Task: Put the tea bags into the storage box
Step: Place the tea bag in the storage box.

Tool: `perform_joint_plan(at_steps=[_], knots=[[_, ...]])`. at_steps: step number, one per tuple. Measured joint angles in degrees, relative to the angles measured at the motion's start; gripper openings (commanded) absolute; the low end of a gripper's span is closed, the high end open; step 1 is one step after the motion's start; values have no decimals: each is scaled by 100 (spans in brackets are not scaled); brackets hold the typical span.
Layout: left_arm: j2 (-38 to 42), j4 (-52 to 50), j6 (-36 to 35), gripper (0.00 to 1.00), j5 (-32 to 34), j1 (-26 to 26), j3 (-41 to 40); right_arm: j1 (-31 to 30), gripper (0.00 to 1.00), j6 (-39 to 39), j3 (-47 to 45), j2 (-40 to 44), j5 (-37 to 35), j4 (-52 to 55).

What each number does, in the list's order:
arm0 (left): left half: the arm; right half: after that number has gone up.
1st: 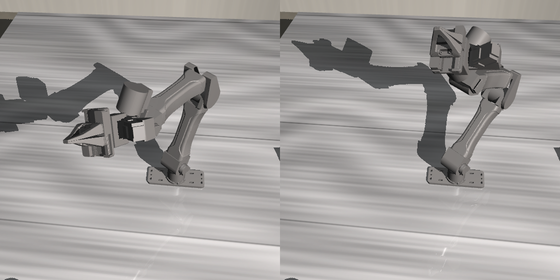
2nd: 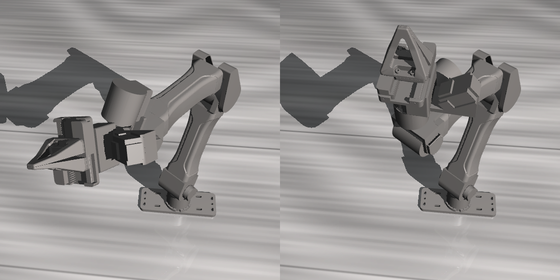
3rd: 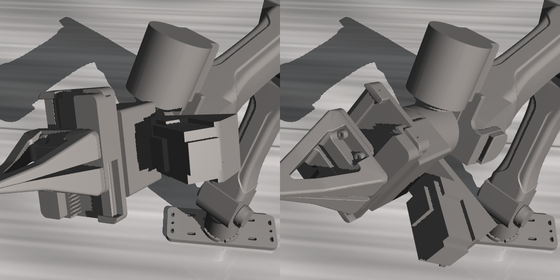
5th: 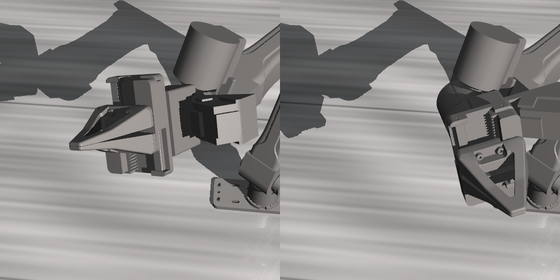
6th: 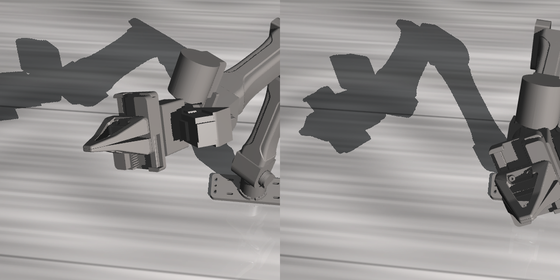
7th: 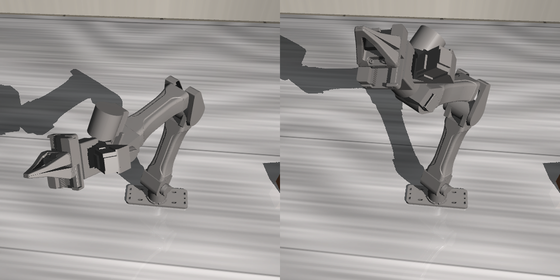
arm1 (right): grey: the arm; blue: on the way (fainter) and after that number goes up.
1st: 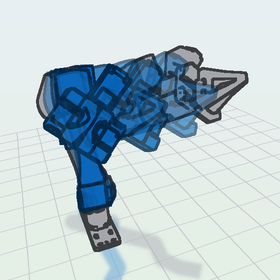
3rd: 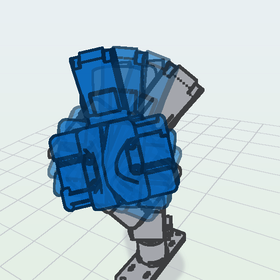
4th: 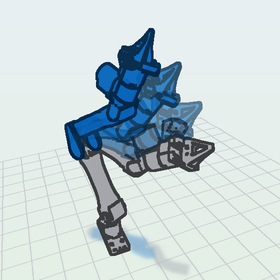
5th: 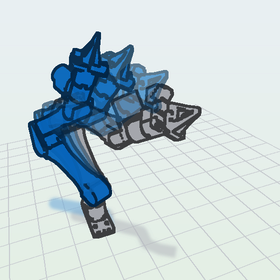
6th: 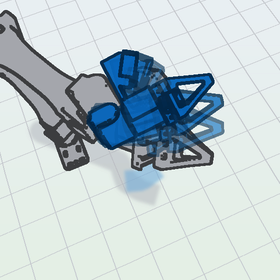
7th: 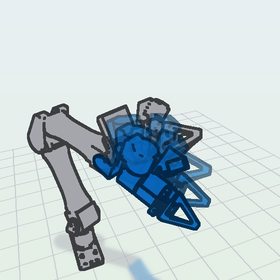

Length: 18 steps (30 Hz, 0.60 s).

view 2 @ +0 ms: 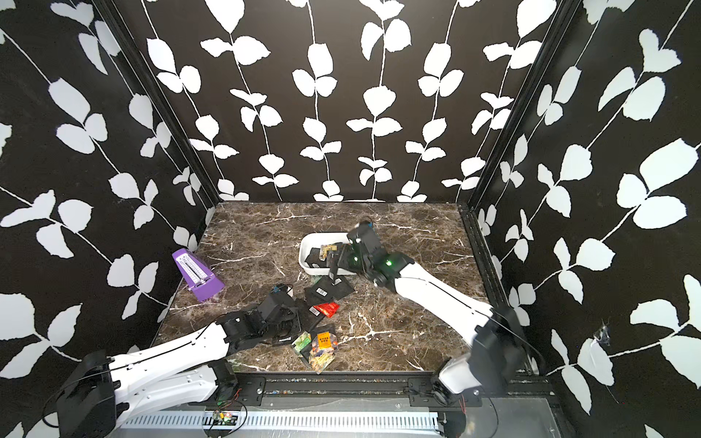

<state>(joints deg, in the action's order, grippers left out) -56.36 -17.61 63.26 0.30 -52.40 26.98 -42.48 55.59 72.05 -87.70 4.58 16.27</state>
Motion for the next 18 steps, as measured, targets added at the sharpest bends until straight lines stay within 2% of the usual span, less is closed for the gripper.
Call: perform_joint_plan(at_steps=[8, 14, 16, 17, 18], knots=[[417, 7, 68, 19, -212, 0, -358, 361, 0, -227, 1545, -1993, 516, -389], [603, 7, 129, 17, -352, -17, -450, 520, 0, -249, 2243, -2865, 693, -452], [603, 7, 140, 15, -391, -48, -450, 584, 12, -306, 2339, -2970, 684, -382], [603, 4, 155, 14, -404, -85, -450, 619, 26, -330, 2347, -2983, 675, -317], [603, 4, 170, 14, -407, -131, -450, 656, 34, -361, 2347, -2977, 658, -245]])
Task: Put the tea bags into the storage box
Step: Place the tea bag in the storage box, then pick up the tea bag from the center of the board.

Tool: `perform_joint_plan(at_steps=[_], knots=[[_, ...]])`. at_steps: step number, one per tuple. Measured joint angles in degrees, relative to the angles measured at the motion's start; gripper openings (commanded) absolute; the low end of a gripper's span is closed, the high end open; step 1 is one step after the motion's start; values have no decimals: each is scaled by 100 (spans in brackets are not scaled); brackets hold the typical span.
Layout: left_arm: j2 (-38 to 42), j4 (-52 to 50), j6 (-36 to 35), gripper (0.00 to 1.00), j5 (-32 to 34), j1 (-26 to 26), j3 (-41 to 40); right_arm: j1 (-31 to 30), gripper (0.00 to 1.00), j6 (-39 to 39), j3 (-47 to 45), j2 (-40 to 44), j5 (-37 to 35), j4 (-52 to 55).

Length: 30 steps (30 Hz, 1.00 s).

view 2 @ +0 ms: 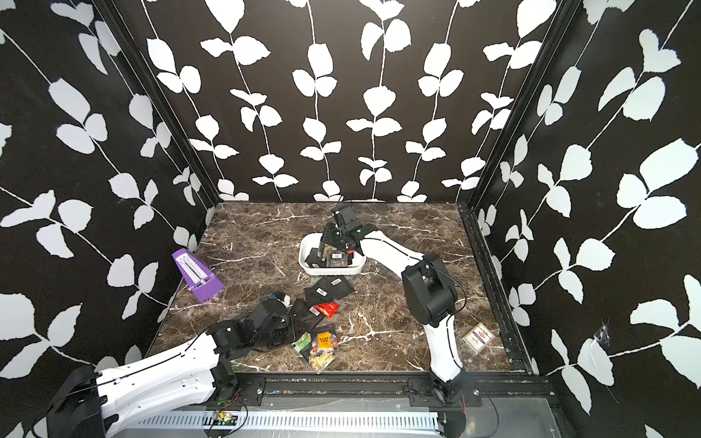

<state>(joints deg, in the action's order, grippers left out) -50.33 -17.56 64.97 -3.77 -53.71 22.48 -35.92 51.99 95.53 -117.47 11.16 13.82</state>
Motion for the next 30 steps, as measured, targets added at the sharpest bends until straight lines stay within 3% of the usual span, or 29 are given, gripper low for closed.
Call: perform_joint_plan(at_steps=[7, 12, 15, 20, 23, 30], knots=[[-111, -28, 164, 6, 162, -520, 24, 236, 49, -516, -389, 669, -227, 581], [-398, -26, 240, 4, 240, -664, 155, 260, 49, -789, -1370, 2155, -227, 811], [-568, 31, 262, 1, 254, -675, 227, 120, 49, -721, -2564, 3412, -122, 769], [-868, 129, 275, 0, 232, -730, 378, -758, 49, -83, -4638, 5062, -142, 684], [-986, 168, 282, 0, 227, -767, 415, -1432, 49, 457, -5619, 5617, -273, 603], [-1224, 173, 297, 0, 212, -822, 437, -2341, 49, 1327, -6378, 5348, -586, 48]])
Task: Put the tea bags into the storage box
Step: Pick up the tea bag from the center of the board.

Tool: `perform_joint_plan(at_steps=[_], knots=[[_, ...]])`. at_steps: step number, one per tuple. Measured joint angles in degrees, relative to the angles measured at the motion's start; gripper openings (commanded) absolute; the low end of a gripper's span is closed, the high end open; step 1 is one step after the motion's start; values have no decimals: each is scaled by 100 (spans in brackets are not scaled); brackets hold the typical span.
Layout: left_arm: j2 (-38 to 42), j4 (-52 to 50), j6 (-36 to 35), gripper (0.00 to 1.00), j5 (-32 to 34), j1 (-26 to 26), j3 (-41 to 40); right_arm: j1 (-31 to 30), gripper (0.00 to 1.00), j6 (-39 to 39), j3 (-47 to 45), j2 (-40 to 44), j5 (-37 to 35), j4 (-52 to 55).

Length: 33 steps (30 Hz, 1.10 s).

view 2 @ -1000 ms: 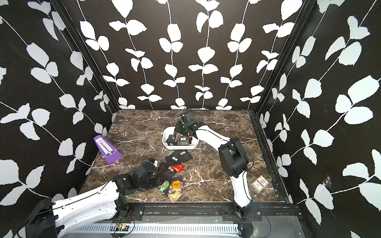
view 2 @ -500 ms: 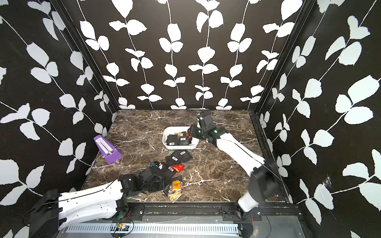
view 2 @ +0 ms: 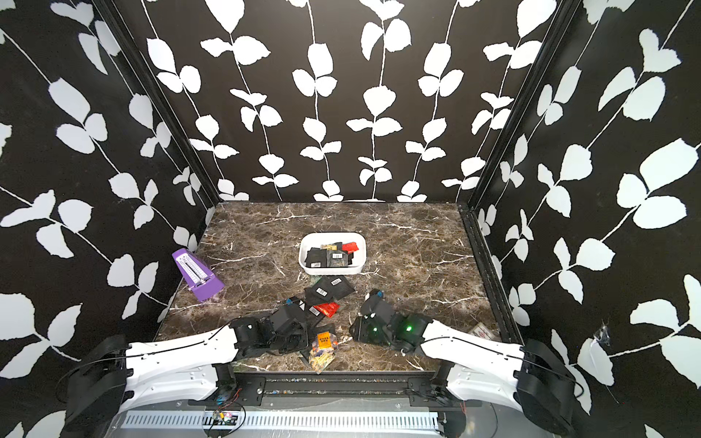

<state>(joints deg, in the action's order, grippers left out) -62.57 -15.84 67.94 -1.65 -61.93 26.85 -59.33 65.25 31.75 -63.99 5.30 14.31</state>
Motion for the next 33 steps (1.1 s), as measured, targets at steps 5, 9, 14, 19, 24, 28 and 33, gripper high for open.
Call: perform_joint_plan(at_steps=[5, 9, 14, 19, 24, 28, 33], knots=[[-166, 120, 4, 0, -4, -37, 0, -260, 49, 234, 0, -660, -15, -765], [-387, 223, 17, 0, -17, -70, 2, -343, 48, 343, 2, -1119, 0, -1204], [-608, 249, 48, 0, -33, -101, 2, -455, 48, 448, 2, -1530, 72, -1534], [-619, 249, 98, 0, -28, -101, 2, -481, 47, 531, 2, -1759, 129, -1788], [-616, 249, 129, 0, -28, -101, 0, -481, 44, 555, 17, -1919, 179, -1985], [-616, 249, 138, 0, -28, -101, 0, -481, 40, 579, 55, -2024, 240, -2092], [-616, 249, 151, 0, -26, -101, -4, -481, 33, 605, 85, -2120, 291, -2153]])
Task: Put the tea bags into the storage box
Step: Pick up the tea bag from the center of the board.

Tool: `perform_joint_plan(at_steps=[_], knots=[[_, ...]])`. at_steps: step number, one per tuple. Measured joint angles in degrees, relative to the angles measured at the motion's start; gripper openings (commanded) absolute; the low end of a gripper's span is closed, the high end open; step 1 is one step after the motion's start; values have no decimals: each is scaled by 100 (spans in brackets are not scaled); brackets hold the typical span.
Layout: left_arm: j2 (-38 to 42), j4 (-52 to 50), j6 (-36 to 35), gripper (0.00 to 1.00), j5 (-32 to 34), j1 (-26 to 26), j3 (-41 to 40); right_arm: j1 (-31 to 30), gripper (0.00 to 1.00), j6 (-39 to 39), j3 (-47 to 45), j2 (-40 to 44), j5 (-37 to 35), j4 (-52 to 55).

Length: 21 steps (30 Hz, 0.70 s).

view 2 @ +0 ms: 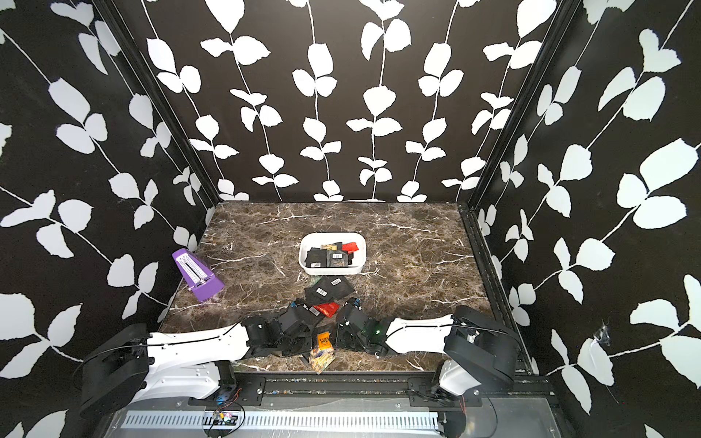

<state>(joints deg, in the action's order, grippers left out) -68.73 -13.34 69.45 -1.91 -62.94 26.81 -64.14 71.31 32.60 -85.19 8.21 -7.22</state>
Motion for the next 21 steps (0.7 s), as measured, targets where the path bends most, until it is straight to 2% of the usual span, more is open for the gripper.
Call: perform_joint_plan(at_steps=[6, 12, 17, 19, 21], knots=[[0, 2, 0, 0, 0, 0, -17, 0, 20, -13, 42, -107, 46, -31], [0, 33, 15, 0, 0, 0, -28, 0, 0, -44, 94, -144, 61, -22], [7, 101, 20, 0, 2, 0, -28, 0, 0, -120, 155, -136, 33, 72], [35, 101, 15, 5, 37, -2, -26, -2, 0, -149, 181, -66, -22, 199], [114, 76, -2, 15, 101, -2, -7, 0, 0, -203, 210, 63, -92, 352]])
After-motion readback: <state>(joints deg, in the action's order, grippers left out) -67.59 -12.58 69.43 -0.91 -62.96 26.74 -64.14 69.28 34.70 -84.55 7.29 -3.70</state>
